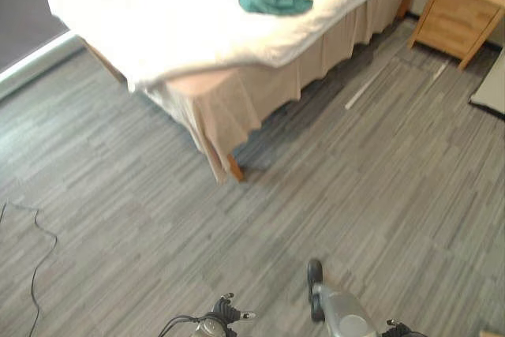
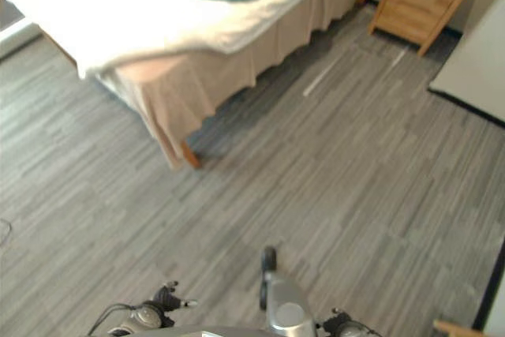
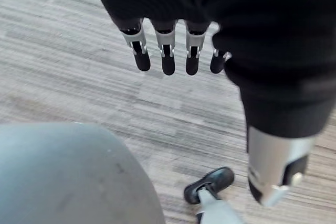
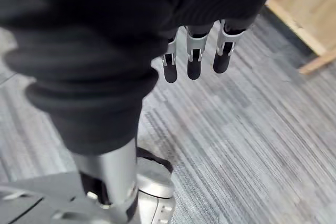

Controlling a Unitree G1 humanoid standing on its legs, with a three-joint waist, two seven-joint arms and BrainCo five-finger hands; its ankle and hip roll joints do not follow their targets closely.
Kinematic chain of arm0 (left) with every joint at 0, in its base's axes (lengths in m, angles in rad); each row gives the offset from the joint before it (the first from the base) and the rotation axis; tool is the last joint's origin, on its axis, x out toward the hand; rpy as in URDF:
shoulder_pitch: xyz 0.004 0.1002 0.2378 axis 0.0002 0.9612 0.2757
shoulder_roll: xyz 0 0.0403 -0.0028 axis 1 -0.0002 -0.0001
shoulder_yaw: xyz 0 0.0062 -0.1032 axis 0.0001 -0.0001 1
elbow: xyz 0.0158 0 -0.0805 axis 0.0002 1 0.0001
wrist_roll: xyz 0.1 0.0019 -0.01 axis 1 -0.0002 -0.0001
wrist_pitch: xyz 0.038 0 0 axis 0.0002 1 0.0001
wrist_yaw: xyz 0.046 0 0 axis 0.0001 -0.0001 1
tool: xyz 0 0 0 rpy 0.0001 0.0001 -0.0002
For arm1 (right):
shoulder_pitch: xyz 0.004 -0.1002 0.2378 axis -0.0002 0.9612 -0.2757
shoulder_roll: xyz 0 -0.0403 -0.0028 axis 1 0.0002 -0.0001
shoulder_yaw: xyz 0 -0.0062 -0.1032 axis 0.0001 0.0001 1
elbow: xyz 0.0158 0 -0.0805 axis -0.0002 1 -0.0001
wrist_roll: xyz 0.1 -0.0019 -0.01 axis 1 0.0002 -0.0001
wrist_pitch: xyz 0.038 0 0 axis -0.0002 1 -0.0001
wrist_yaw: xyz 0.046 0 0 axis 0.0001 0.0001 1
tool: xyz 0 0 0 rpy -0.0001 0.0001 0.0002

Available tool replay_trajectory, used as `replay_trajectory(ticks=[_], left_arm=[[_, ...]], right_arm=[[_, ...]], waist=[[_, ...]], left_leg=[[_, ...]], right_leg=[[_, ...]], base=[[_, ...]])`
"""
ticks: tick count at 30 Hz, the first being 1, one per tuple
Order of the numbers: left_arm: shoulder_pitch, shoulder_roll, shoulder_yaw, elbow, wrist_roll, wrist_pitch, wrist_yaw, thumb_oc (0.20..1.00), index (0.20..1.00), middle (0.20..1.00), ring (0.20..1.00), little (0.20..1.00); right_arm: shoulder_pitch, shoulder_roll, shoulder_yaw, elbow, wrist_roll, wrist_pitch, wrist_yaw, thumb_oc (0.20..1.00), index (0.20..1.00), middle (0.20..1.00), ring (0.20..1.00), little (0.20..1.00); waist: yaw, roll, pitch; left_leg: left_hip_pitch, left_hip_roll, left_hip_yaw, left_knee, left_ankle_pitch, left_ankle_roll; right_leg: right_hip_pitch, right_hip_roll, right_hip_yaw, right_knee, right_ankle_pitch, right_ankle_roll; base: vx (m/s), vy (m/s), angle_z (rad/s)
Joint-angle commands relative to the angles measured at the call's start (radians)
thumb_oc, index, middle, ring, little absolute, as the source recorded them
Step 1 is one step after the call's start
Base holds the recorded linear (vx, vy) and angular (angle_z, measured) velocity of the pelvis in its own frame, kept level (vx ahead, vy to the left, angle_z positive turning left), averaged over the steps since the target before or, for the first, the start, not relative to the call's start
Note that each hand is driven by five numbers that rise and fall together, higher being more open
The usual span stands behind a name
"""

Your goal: Tidy up the quilt and then pick up the clothes from the bed and put them into the laundry hamper.

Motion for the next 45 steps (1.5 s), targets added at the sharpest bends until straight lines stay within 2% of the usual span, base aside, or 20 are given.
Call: replay_trajectory(ticks=[1,2,3,8,11,12,13,14,18,20,21,23,25,31,33,34,36,39,41,45], left_arm=[[-0.132,0.003,-0.039,-0.057,-0.068,-0.019,0.059,1.000,1.000,1.000,1.000,1.000],[-0.088,0.028,-0.032,-0.063,-0.065,-0.027,0.044,1.000,1.000,1.000,1.000,1.000],[-0.088,0.028,-0.032,-0.063,-0.065,-0.027,0.044,1.000,1.000,1.000,1.000,1.000],[-0.065,0.015,-0.008,-0.040,-0.077,-0.026,0.050,1.000,1.000,1.000,1.000,1.000],[-0.048,0.032,0.059,-0.003,-0.140,-0.010,0.040,1.000,1.000,1.000,1.000,1.000],[-0.040,0.036,0.082,0.001,-0.150,-0.011,0.051,1.000,1.000,1.000,1.000,1.000],[-0.041,0.035,0.082,0.001,-0.150,-0.011,0.051,1.000,1.000,1.000,1.000,1.000],[-0.042,0.043,0.083,0.003,-0.137,-0.007,0.053,1.000,1.000,1.000,1.000,1.000],[-0.036,0.057,0.085,0.028,-0.126,-0.007,0.061,1.000,1.000,1.000,1.000,1.000],[-0.031,0.068,0.092,0.052,-0.111,-0.012,0.072,1.000,1.000,1.000,1.000,1.000],[-0.031,0.068,0.092,0.052,-0.111,-0.012,0.072,1.000,1.000,1.000,1.000,1.000],[-0.018,0.078,0.117,0.074,-0.122,-0.016,0.082,1.000,1.000,1.000,1.000,1.000],[-0.012,0.082,0.125,0.085,-0.121,-0.019,0.079,1.000,1.000,1.000,1.000,1.000],[0.030,0.067,0.222,0.100,-0.257,-0.041,0.109,1.000,1.000,1.000,1.000,1.000],[-0.008,0.058,0.243,-0.003,-0.365,-0.090,0.167,1.000,1.000,1.000,1.000,1.000],[-0.039,0.080,0.250,-0.080,-0.386,-0.122,0.197,1.000,1.000,1.000,1.000,1.000],[-0.021,0.187,0.267,-0.375,-0.358,-0.173,0.202,1.000,1.000,1.000,1.000,1.000],[0.026,0.346,0.285,-0.505,-0.240,-0.207,0.245,1.000,1.000,1.000,1.000,1.000],[0.061,0.559,0.361,-1.051,-0.120,-0.241,0.149,1.000,1.000,1.000,1.000,1.000],[-0.014,0.579,0.318,-1.248,-0.046,-0.252,0.109,1.000,1.000,1.000,1.000,1.000]], right_arm=[[-0.054,0.030,0.064,0.026,-0.053,0.030,-0.024,1.000,1.000,1.000,1.000,1.000],[-0.057,0.017,0.077,0.012,-0.062,0.013,-0.032,1.000,1.000,1.000,1.000,1.000],[-0.057,0.017,0.077,0.012,-0.062,0.013,-0.032,1.000,1.000,1.000,1.000,1.000],[-0.075,0.038,0.055,-0.027,-0.031,-0.022,-0.054,1.000,1.000,1.000,1.000,1.000],[-0.062,0.066,0.049,-0.018,-0.042,-0.015,-0.048,1.000,1.000,1.000,1.000,1.000],[-0.047,0.084,0.039,-0.026,-0.044,-0.019,-0.044,1.000,1.000,1.000,1.000,1.000],[-0.047,0.084,0.039,-0.026,-0.044,-0.018,-0.044,1.000,1.000,1.000,1.000,1.000],[-0.054,0.093,0.045,-0.041,-0.053,-0.016,-0.033,1.000,1.000,1.000,1.000,1.000],[-0.056,0.099,0.053,-0.045,-0.055,-0.015,-0.032,1.000,1.000,1.000,1.000,1.000],[-0.056,0.092,0.048,-0.041,-0.046,-0.011,-0.029,1.000,1.000,1.000,1.000,1.000],[-0.056,0.092,0.048,-0.041,-0.046,-0.011,-0.029,1.000,1.000,1.000,1.000,1.000],[-0.039,0.090,0.027,-0.026,-0.026,-0.005,-0.019,1.000,1.000,1.000,1.000,1.000],[-0.030,0.090,0.028,-0.011,-0.033,0.006,-0.012,1.000,1.000,1.000,1.000,1.000],[-0.037,0.095,0.079,-0.011,-0.087,-0.001,0.010,1.000,1.000,1.000,1.000,1.000],[-0.063,0.055,0.090,-0.020,-0.109,-0.010,-0.015,1.000,1.000,1.000,1.000,1.000],[-0.068,0.035,0.094,-0.017,-0.114,-0.012,-0.034,1.000,1.000,1.000,1.000,1.000],[-0.070,-0.006,0.089,-0.035,-0.096,-0.020,-0.046,1.000,1.000,1.000,1.000,1.000],[-0.047,-0.050,0.055,-0.048,-0.076,-0.037,-0.035,1.000,1.000,1.000,1.000,1.000],[-0.053,-0.104,-0.038,-0.019,-0.041,-0.030,0.000,1.000,1.000,1.000,1.000,1.000],[-0.080,-0.088,-0.024,-0.012,-0.059,-0.021,-0.001,1.000,1.000,1.000,1.000,1.000]], waist=[[0.084,-0.116,0.093],[0.144,-0.109,0.099],[0.144,-0.114,0.097],[0.213,-0.090,0.043],[0.224,-0.116,0.025],[0.199,-0.118,0.038],[0.200,-0.115,0.035],[0.165,-0.081,0.047],[0.130,-0.078,0.047],[0.105,-0.092,0.041],[0.104,-0.092,0.040],[0.081,-0.109,0.035],[0.085,-0.120,0.026],[0.109,-0.116,-0.017],[0.122,-0.098,-0.002],[0.121,-0.098,0.005],[0.140,-0.094,0.028],[0.151,-0.089,0.036],[0.179,-0.053,0.045],[0.157,-0.039,0.026]], left_leg=[[-0.097,-0.080,0.148,0.083,-0.067,0.127],[-0.200,-0.065,0.182,-0.001,-0.082,0.126],[-0.199,-0.070,0.185,-0.009,-0.076,0.127],[-0.213,-0.030,0.370,-0.601,0.010,0.141],[-0.160,-0.078,0.367,-0.616,-0.024,0.187],[-0.088,-0.100,0.368,-0.631,-0.071,0.218],[-0.092,-0.097,0.369,-0.632,-0.069,0.218],[-0.001,-0.076,0.350,-0.708,-0.075,0.223],[0.083,-0.067,0.309,-0.766,-0.083,0.194],[0.134,-0.060,0.246,-0.780,-0.120,0.158],[0.132,-0.060,0.246,-0.779,-0.119,0.158],[0.177,-0.021,0.180,-0.782,-0.161,0.118],[0.178,-0.013,0.168,-0.767,-0.173,0.112],[0.180,0.111,0.121,-0.794,-0.111,0.045],[0.080,0.135,0.185,-0.750,-0.032,0.048],[0.064,0.118,0.245,-0.720,-0.051,0.061],[0.017,0.037,0.222,-0.640,-0.104,0.081],[-0.019,0.008,0.220,-0.608,-0.112,0.085],[-0.031,-0.001,0.213,-0.644,-0.089,0.076],[-0.002,0.002,0.235,-0.690,-0.085,0.078]], right_leg=[[0.131,-0.068,0.061,-0.124,-0.054,0.088],[0.203,-0.059,0.081,-0.143,-0.105,0.101],[0.201,-0.064,0.082,-0.144,-0.103,0.102],[0.395,-0.026,0.111,-0.144,-0.230,0.150],[0.363,-0.033,0.084,0.046,-0.225,0.188],[0.249,-0.086,0.050,0.315,-0.112,0.279],[0.245,-0.083,0.051,0.313,-0.109,0.278],[0.115,-0.119,0.029,0.489,-0.021,0.305],[0.060,-0.173,-0.001,0.337,-0.084,0.261],[0.048,-0.215,0.120,0.066,-0.057,0.255],[0.050,-0.214,0.119,0.060,-0.053,0.255],[0.020,-0.243,0.398,-0.036,-0.001,0.286],[0.037,-0.251,0.413,-0.050,-0.009,0.291],[0.075,-0.196,0.330,-0.061,-0.039,0.281],[0.132,-0.196,0.208,-0.107,-0.061,0.256],[0.152,-0.197,0.163,-0.121,-0.071,0.245],[0.163,-0.188,0.137,-0.126,-0.067,0.231],[0.164,-0.192,0.097,-0.125,-0.067,0.225],[0.182,-0.175,0.031,-0.128,-0.083,0.211],[0.179,-0.169,0.024,-0.128,-0.084,0.213]], base=[[0.58,-0.039,-0.10],[0.58,-0.040,-0.08],[0.58,0.060,-0.26],[0.70,0.180,-0.24],[0.43,0.103,-0.19],[0.39,0.146,-0.22],[0.52,0.146,-0.24],[0.28,0.051,-0.16],[0.45,-0.125,0.56],[0.46,-0.350,0.98],[0.48,-0.381,0.90],[0.40,-0.407,1.10],[0.31,-0.430,1.53],[0.19,-0.395,0.68],[-0.07,-0.350,0.83],[-0.10,-0.248,1.45],[-0.09,-0.195,1.10],[-0.11,-0.131,0.48],[-0.04,-0.073,0.54],[0.02,0.016,0.58]])
